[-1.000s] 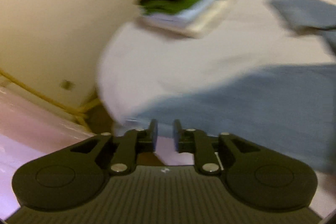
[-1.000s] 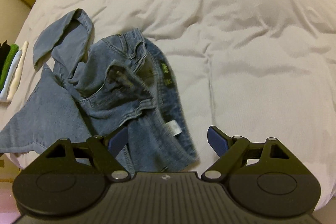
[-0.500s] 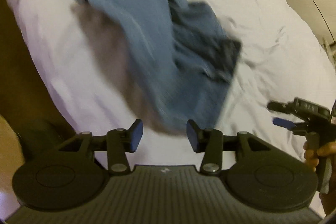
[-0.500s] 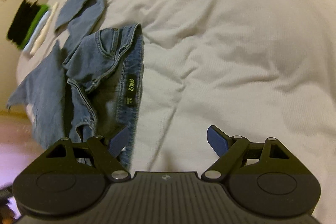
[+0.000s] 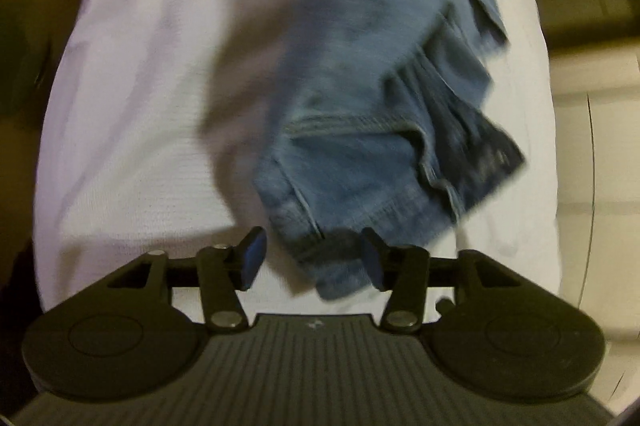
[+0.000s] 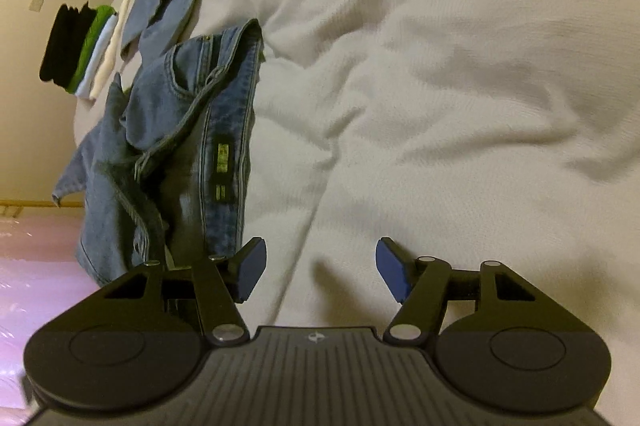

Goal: Fold clothes

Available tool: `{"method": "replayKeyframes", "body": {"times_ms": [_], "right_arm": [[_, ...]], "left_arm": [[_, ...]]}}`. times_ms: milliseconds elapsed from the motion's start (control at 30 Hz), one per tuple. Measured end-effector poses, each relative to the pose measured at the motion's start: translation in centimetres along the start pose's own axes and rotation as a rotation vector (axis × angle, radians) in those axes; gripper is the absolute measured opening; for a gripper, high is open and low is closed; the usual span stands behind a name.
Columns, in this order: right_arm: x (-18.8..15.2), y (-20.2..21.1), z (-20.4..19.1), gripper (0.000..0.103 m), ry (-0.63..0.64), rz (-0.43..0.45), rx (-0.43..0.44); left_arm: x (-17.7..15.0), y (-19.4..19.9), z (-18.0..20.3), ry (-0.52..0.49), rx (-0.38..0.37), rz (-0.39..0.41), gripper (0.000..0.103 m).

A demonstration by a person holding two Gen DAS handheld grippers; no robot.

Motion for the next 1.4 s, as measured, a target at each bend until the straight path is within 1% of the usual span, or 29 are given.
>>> {"method": "replayKeyframes", "body": {"times_ms": [33,67,100,133,167,200,233,300,333,400,433,533,567,600,633,667,700,733,767,800,933,967,1000,1033,1200,1233,1300,1400], "right_arm": [[0.6,-0.3,-0.1,0.065,-0.007,0.002,0.017],[1.2,-0.7,-0.2,0.065,-0.014,0.003,0.033],[1.8,-1.0,-0.4,0.065,-0.021,0.003,0.05],[2.4,-1.4,-0.5,0.065,-0.028,0.001,0.062],[3.1,-1.7,-0.7,0.065,-0.027,0.004,0.066],[3.8,-2.0,-1.0,0.065,-0.026,0.009,0.069],[4.5,-2.3,-1.2,0.065,-0.024,0.014,0.072],[5.5,-2.5,-1.8,0.065,-0.007,0.02,0.073],[5.9,-2.4,-2.1,0.065,0.001,0.022,0.077],[6.6,-2.2,-2.7,0.065,0.007,0.027,0.097],[6.9,-2.0,-2.9,0.065,0.004,0.029,0.115],[7.4,-2.2,-3.1,0.065,-0.013,0.021,0.149],[7.4,-2.5,-3.1,0.065,-0.016,0.017,0.153],[7.4,-2.9,-3.0,0.065,-0.019,0.012,0.156],[7.6,-3.4,-3.0,0.065,-0.02,0.013,0.161],[7.9,-3.7,-3.0,0.065,-0.019,0.024,0.169],[8.4,-3.9,-3.1,0.066,-0.029,0.045,0.186],[9.0,-4.2,-3.1,0.066,-0.041,0.067,0.206],[9.6,-4.3,-3.1,0.072,-0.06,0.086,0.227],[10.1,-4.6,-3.1,0.075,-0.081,0.099,0.249],[11.8,-6.1,-3.6,0.075,-0.128,0.125,0.321],[12.0,-6.8,-3.7,0.068,-0.125,0.119,0.324],[12.2,-7.5,-3.9,0.053,-0.122,0.113,0.324],[12.3,-8.2,-4.1,0.047,-0.121,0.102,0.331],[12.8,-10.3,-4.1,0.046,-0.151,0.105,0.332],[12.7,-10.4,-4.1,0.045,-0.159,0.106,0.334],[12.6,-10.2,-4.0,0.046,-0.165,0.095,0.328],[12.1,-9.5,-3.6,0.046,-0.154,0.089,0.313]], "left_arm": [[0.1,-0.5,-0.3,0.042,-0.012,0.013,0.052],[0.3,-1.0,-0.1,0.053,-0.022,0.021,0.052],[0.5,-1.4,0.1,0.053,-0.033,0.027,0.044],[0.6,-1.9,0.4,0.052,-0.044,0.033,0.026],[0.6,-1.7,0.6,0.032,-0.051,0.032,0.019],[0.5,-1.4,0.8,0.006,-0.057,0.027,0.009],[0.4,-1.0,1.0,-0.021,-0.063,0.023,0.008],[-0.1,1.3,1.2,-0.05,-0.112,0.011,0.007],[-0.3,3.1,0.9,-0.072,-0.109,0.016,0.007],[-0.6,6.7,-0.1,-0.124,-0.077,0.033,0.007],[-0.6,8.0,-1.2,-0.148,-0.035,0.028,0.0],[-0.7,8.6,-5.9,-0.18,0.168,-0.002,0.0],[-0.6,8.1,-6.6,-0.152,0.165,-0.014,0.0],[-0.5,7.5,-7.1,-0.116,0.141,-0.025,0.0],[-0.2,7.0,-6.7,-0.083,0.093,-0.024,0.001],[-0.1,6.8,-6.0,-0.074,0.044,-0.012,0.002],[0.0,6.5,-4.9,-0.087,0.013,0.001,0.012],[-0.1,6.0,-4.1,-0.103,0.005,0.004,0.031],[-0.3,5.6,-3.5,-0.118,0.004,0.004,0.038],[-0.5,5.2,-2.8,-0.134,0.002,0.004,0.04],[-1.2,4.0,-3.7,-0.093,0.005,-0.006,0.04],[-1.0,4.0,-3.9,-0.083,0.002,0.001,0.04],[-0.7,4.0,-4.1,-0.075,-0.002,0.01,0.04],[-0.5,4.0,-4.4,-0.067,-0.006,0.018,0.04],[0.3,3.3,-4.8,-0.024,-0.036,0.025,0.043],[0.4,3.0,-4.6,-0.014,-0.051,0.023,0.043],[0.3,2.8,-4.2,-0.007,-0.069,0.02,0.043],[-0.1,2.4,-4.0,-0.012,-0.075,0.007,0.044]]}}
Point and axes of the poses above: each gripper's, at about its wrist camera, not at the fingertips, and y roughly against the way its jaws point, z to its right, x to its top, the point moved 9 cm from there along -y, roughly the way its jaws point, and after that the axes turned 8 degrees about -y, right-handed, at the moved point
